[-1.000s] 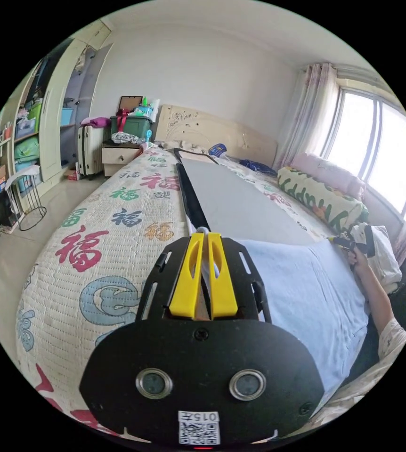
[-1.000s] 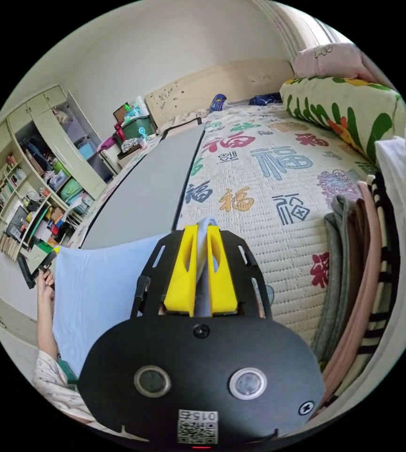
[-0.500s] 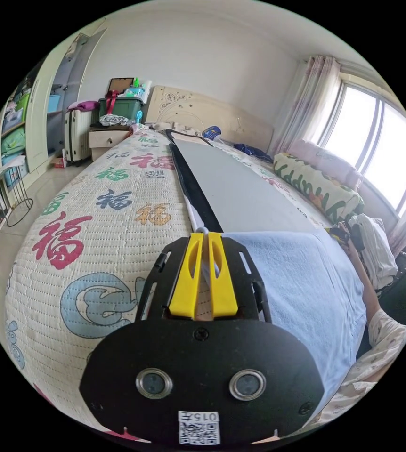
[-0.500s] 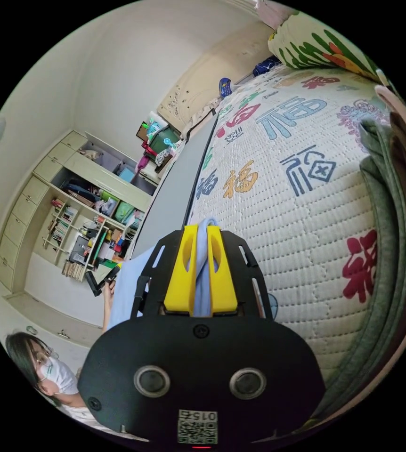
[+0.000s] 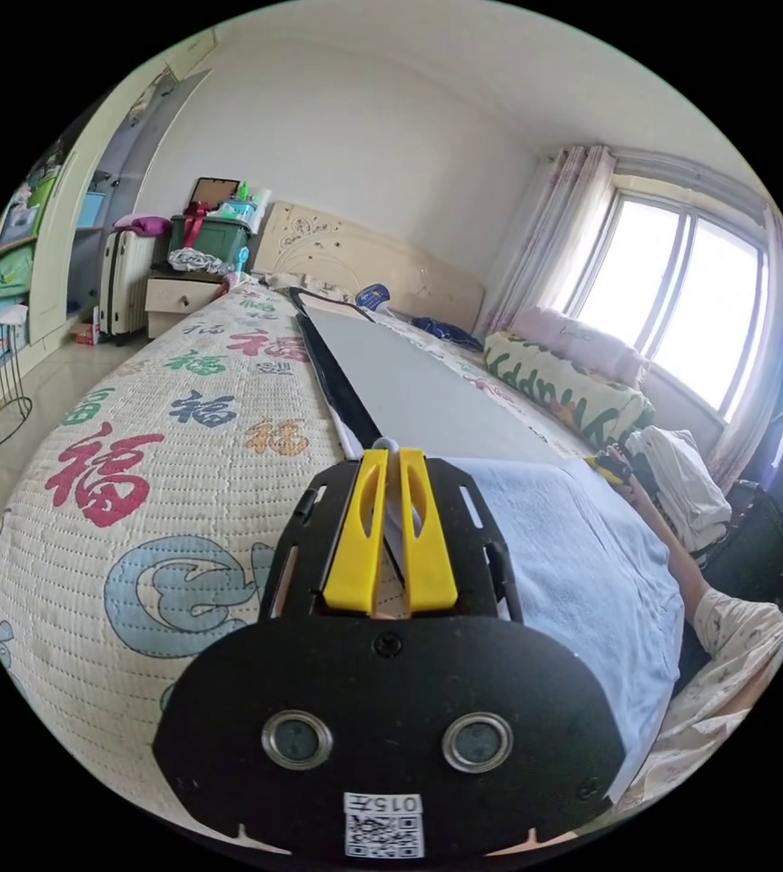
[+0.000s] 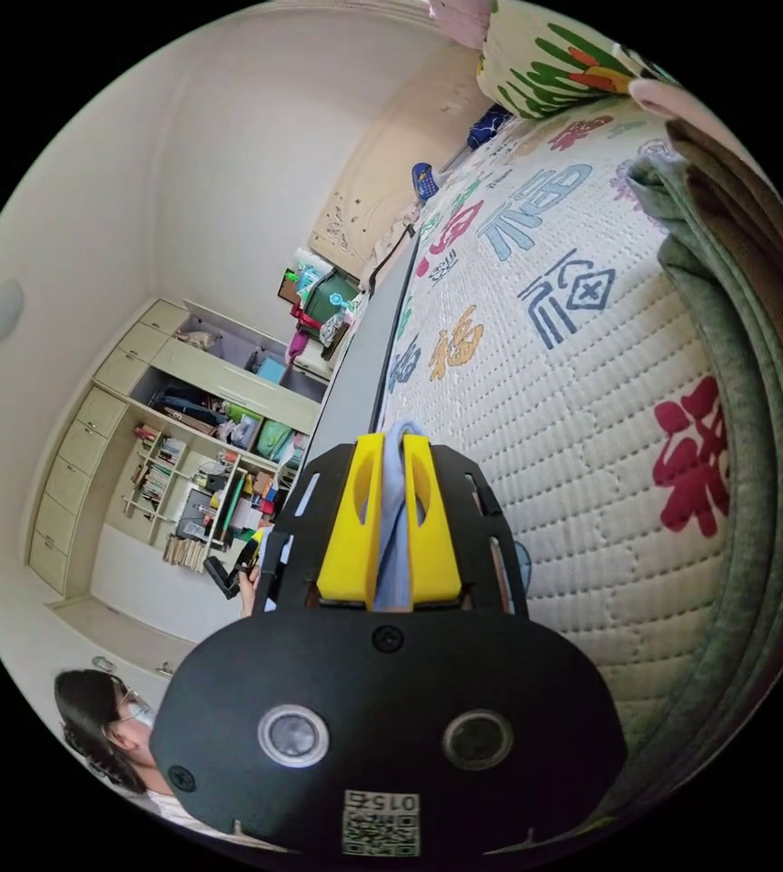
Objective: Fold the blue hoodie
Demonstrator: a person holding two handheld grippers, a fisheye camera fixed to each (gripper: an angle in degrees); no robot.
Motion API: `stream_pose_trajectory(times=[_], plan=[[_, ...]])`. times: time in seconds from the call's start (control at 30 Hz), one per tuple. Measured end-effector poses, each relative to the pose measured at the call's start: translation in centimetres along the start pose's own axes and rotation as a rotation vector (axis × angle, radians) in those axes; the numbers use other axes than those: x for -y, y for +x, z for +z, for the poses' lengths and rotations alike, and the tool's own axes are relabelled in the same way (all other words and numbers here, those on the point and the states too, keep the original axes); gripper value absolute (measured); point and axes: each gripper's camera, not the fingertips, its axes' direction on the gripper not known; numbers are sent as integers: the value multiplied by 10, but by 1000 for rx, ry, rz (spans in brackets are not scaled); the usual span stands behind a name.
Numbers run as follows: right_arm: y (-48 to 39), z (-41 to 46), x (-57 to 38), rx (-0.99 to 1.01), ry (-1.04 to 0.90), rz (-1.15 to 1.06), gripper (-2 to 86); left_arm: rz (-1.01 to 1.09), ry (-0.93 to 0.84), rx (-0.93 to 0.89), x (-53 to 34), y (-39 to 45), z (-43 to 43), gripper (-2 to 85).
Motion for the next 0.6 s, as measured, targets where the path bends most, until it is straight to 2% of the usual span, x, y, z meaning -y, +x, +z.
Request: stream_pose_trajectory(times=[0.6], plan=[[74, 29, -16, 19, 5, 13, 43, -18, 31, -39, -22, -2, -4, 2]])
